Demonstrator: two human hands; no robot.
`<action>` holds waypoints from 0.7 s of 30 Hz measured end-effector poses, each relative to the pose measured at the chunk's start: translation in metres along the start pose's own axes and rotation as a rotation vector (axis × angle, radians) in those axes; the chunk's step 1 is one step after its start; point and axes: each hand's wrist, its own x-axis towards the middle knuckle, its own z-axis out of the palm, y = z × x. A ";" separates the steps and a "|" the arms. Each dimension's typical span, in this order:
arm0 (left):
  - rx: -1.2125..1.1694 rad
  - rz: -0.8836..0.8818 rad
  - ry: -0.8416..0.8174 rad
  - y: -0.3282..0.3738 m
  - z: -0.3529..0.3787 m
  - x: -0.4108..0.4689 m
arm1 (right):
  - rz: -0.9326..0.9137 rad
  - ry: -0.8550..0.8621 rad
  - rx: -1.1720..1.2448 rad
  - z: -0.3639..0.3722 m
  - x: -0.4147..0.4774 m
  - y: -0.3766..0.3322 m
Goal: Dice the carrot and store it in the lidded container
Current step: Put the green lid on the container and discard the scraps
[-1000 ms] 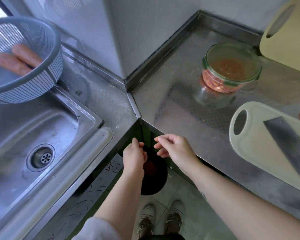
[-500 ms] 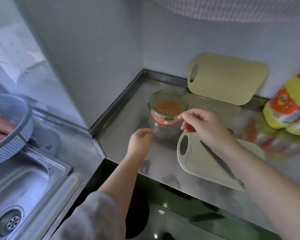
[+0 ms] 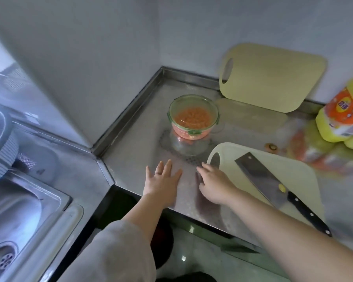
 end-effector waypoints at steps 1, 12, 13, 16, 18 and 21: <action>0.042 0.023 0.032 -0.002 0.003 -0.002 | -0.008 0.005 -0.047 0.004 0.004 0.000; -0.647 -0.041 0.365 -0.056 0.048 -0.078 | -0.311 0.046 -0.243 0.076 0.006 -0.039; -0.741 -0.106 0.365 -0.059 0.054 -0.085 | -0.342 0.054 -0.241 0.082 0.004 -0.045; -0.942 -0.288 0.349 -0.067 0.071 -0.096 | -0.384 0.079 -0.233 0.095 0.000 -0.056; -1.033 -0.375 0.349 -0.070 0.076 -0.099 | -0.441 0.110 -0.224 0.099 -0.003 -0.061; -1.078 -0.451 0.341 -0.073 0.084 -0.100 | -0.564 0.190 -0.231 0.110 -0.011 -0.069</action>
